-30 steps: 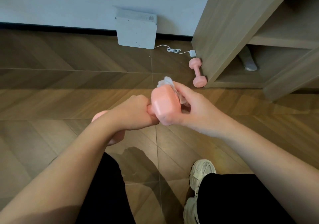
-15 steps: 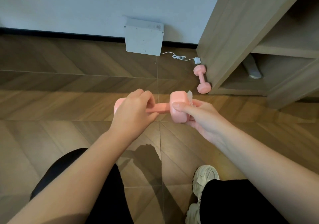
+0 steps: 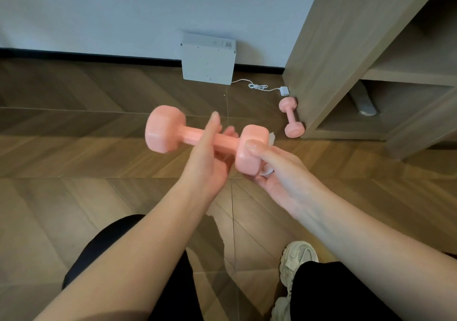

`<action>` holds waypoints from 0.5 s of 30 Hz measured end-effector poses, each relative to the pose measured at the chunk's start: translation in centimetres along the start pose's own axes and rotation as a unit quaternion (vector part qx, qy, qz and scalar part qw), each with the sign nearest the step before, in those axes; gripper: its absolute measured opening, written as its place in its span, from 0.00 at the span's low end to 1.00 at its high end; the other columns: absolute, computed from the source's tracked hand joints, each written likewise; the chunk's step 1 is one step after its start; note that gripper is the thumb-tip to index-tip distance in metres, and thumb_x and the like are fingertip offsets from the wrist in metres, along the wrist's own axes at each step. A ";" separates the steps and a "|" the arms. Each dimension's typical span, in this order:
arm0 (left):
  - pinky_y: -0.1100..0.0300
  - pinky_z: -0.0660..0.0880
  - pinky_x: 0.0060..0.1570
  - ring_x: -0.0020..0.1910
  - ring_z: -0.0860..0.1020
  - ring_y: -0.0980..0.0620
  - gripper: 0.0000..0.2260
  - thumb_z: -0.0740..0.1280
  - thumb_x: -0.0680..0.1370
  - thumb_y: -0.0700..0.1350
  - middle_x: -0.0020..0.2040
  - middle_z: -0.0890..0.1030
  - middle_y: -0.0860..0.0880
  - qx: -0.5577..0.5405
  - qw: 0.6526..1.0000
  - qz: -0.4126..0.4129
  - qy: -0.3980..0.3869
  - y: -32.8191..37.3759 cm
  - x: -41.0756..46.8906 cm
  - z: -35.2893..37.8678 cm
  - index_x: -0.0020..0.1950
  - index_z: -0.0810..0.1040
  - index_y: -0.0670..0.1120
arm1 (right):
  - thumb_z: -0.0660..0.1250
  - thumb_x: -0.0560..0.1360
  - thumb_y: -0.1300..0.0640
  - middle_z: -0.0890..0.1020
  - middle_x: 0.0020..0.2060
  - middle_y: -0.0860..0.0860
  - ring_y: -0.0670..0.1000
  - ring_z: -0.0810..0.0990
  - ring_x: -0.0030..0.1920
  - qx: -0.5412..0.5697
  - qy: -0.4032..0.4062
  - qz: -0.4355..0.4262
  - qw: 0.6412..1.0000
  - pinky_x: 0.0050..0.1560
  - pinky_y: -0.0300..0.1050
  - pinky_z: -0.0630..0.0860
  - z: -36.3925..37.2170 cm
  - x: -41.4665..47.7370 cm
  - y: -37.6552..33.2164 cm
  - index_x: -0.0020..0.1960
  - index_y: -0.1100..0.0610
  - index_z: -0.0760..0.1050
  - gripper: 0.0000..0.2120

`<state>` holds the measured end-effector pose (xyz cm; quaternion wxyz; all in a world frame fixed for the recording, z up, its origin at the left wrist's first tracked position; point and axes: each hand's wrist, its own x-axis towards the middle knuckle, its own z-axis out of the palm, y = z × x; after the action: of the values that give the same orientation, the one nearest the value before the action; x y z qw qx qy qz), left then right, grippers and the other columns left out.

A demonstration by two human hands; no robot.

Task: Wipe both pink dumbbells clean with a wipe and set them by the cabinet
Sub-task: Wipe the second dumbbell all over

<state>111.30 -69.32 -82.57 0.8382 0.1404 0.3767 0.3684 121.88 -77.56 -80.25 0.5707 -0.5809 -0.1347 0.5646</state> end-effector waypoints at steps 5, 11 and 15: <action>0.49 0.75 0.60 0.30 0.73 0.52 0.16 0.63 0.78 0.46 0.27 0.70 0.50 -0.223 0.973 0.031 0.049 2.5 -0.1 0.0 0.31 0.66 0.46 | 0.77 0.68 0.61 0.78 0.63 0.48 0.44 0.77 0.63 -0.181 -0.103 -0.139 0.968 0.62 0.43 0.75 1.7 -0.8 -0.2 0.70 0.54 0.68 0.33; 0.60 0.75 0.53 0.26 0.65 0.55 0.19 0.62 0.76 0.43 0.25 0.64 0.54 -0.210 0.976 0.033 0.036 5.0 -0.3 -1.6 0.24 0.64 0.47 | 0.64 0.78 0.57 0.72 0.69 0.47 0.43 0.68 0.71 -0.315 -0.172 -0.304 0.882 0.69 0.43 0.67 1.9 -2.0 -0.4 0.72 0.55 0.66 0.23; 0.65 0.72 0.28 0.21 0.63 0.53 0.14 0.61 0.75 0.41 0.24 0.62 0.52 -0.167 0.984 0.052 0.037 4.4 -0.1 -1.9 0.30 0.63 0.47 | 0.60 0.80 0.54 0.69 0.72 0.49 0.42 0.64 0.73 -0.468 -0.144 -0.370 0.790 0.73 0.43 0.62 1.6 -1.1 0.2 0.72 0.58 0.67 0.22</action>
<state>107.58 -66.43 -81.51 0.8152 0.0040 0.3323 0.4744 120.14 -77.72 -79.42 0.3688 -0.5946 -0.6675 0.2550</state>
